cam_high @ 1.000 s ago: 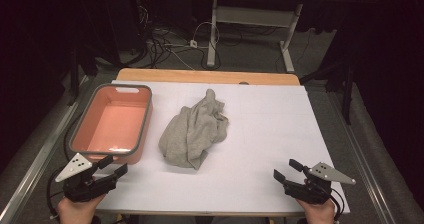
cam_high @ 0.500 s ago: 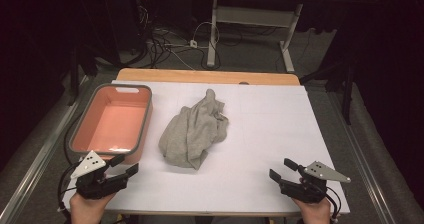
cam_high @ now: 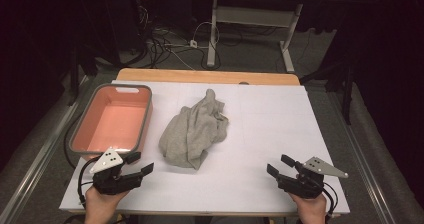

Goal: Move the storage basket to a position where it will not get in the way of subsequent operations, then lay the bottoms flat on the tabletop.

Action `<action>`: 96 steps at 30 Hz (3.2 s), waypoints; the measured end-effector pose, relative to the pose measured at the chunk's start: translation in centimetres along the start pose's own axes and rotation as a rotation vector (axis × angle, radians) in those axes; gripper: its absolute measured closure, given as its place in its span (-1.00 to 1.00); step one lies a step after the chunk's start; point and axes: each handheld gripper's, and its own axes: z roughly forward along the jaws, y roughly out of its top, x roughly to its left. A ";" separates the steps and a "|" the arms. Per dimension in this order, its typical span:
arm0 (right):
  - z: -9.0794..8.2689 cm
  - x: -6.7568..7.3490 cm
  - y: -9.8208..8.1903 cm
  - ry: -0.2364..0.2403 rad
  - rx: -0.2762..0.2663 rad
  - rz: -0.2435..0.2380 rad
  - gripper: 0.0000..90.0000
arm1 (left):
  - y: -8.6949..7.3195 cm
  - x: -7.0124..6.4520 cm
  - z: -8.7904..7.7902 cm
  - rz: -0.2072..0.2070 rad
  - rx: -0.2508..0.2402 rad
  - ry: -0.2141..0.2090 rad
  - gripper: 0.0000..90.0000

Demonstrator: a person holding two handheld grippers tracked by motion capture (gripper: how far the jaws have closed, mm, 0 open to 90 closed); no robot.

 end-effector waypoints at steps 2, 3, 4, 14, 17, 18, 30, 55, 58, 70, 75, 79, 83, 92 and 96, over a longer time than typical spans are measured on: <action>0.1 0.2 0.1 0.004 -0.003 0.000 -0.33 | 0.0 -0.1 0.1 -0.003 -0.004 -0.003 -0.21; 0.2 0.2 0.1 0.006 -0.002 0.001 -0.34 | 0.1 -0.1 0.2 -0.002 -0.005 -0.004 -0.21; 0.3 0.3 0.1 0.007 -0.001 -0.004 -0.34 | 0.1 -0.2 0.3 0.000 -0.004 -0.005 -0.21; 1.5 1.0 0.4 0.021 0.019 -0.040 -0.35 | 0.4 -0.3 1.3 -0.013 0.000 -0.028 -0.21; 1.8 0.9 0.5 0.020 0.019 -0.035 -0.34 | 0.5 -0.5 1.6 0.001 0.006 -0.035 -0.21; 1.9 1.0 0.5 0.018 0.021 -0.031 -0.34 | 0.6 -0.6 1.8 0.003 0.007 -0.040 -0.21; 3.5 2.2 1.0 0.031 0.041 -0.068 -0.34 | 1.7 -1.3 4.4 0.018 0.026 -0.059 -0.21; 12.4 7.1 2.6 0.133 0.280 -0.183 0.02 | 2.0 -0.9 7.2 -0.004 0.120 -0.029 -0.21; 13.8 7.8 3.0 0.147 0.320 -0.204 0.10 | 2.0 -0.9 7.5 -0.003 0.130 -0.024 -0.21; 18.0 9.2 4.1 0.177 0.448 -0.209 0.22 | 2.1 -0.8 7.8 -0.015 0.156 -0.003 -0.17; 18.6 10.1 4.5 0.196 0.464 -0.236 0.30 | 2.0 -0.7 8.0 -0.012 0.187 0.012 -0.17; 19.0 10.9 4.4 0.191 0.497 -0.296 0.47 | 2.0 -0.6 8.1 -0.016 0.199 0.016 -0.17; 18.9 11.0 4.5 0.212 0.509 -0.316 0.74 | 1.9 -0.6 8.2 -0.019 0.209 0.013 -0.17; 17.3 11.7 4.2 0.244 0.521 -0.378 0.85 | 1.9 -0.7 8.1 -0.022 0.217 -0.024 0.00; 16.1 11.3 3.8 0.258 0.519 -0.353 0.85 | 1.9 -0.7 8.1 -0.023 0.223 -0.037 0.11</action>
